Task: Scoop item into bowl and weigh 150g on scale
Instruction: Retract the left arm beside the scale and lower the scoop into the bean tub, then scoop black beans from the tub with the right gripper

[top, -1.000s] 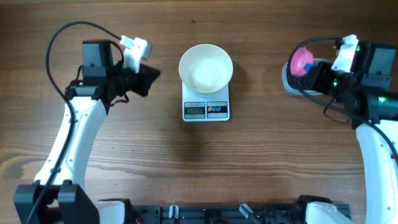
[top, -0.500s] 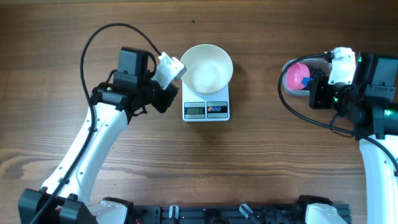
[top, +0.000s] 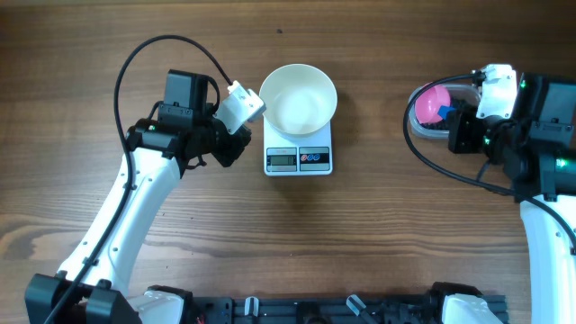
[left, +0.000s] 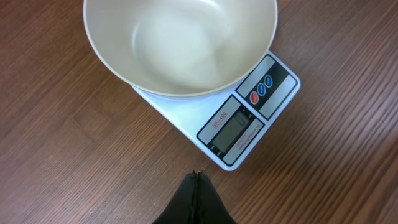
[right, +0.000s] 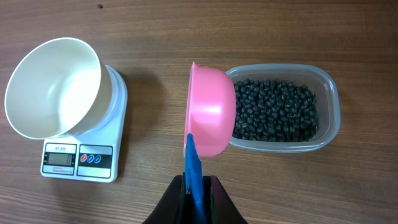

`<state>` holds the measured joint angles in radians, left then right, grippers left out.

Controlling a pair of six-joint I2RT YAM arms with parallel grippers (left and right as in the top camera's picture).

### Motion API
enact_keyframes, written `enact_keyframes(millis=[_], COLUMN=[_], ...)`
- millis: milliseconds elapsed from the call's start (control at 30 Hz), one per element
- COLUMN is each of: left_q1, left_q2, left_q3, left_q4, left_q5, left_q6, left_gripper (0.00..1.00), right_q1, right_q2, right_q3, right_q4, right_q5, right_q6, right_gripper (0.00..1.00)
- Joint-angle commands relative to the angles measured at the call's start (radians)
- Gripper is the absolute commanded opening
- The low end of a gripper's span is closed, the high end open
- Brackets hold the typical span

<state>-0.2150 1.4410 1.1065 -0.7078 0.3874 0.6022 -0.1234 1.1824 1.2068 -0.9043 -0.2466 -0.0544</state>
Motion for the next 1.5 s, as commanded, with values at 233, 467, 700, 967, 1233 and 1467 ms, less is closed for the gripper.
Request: enact_keyframes(millis=[233, 467, 700, 967, 1233, 1467], left_q1=[0.004, 0.068, 0.067, 0.067, 0.067, 0.067], left_q2=[-0.016, -0.016, -0.016, -0.016, -0.016, -0.016], left_q3=[-0.008, -0.008, -0.008, -0.008, -0.008, -0.008], left_q4=[-0.046, -0.046, -0.045, -0.045, -0.045, -0.045], left_q5=[0.12, 0.171, 0.169, 0.169, 0.169, 0.169], left_q6=[0.098, 0.097, 0.097, 0.098, 0.098, 0.097], left_gripper=[0.04, 0.04, 1.0, 1.0, 1.0, 1.0], right_q1=[-0.002, -0.003, -0.002, -0.002, -0.058, -0.069], right_q2=[-0.008, -0.008, -0.008, -0.008, 0.138, 0.479], right_q3=[0.018, 0.018, 0.018, 0.018, 0.273, 0.396], right_q4=[0.01, 0.011, 0.027, 0.004, -0.12, -0.214], right_q5=[-0.011, 0.023, 0.022, 0.011, 0.078, 0.285], right_q6=[0.002, 0.003, 0.005, 0.032, 0.006, -0.056], right_gripper=[0.04, 0.04, 0.04, 0.04, 0.04, 0.04])
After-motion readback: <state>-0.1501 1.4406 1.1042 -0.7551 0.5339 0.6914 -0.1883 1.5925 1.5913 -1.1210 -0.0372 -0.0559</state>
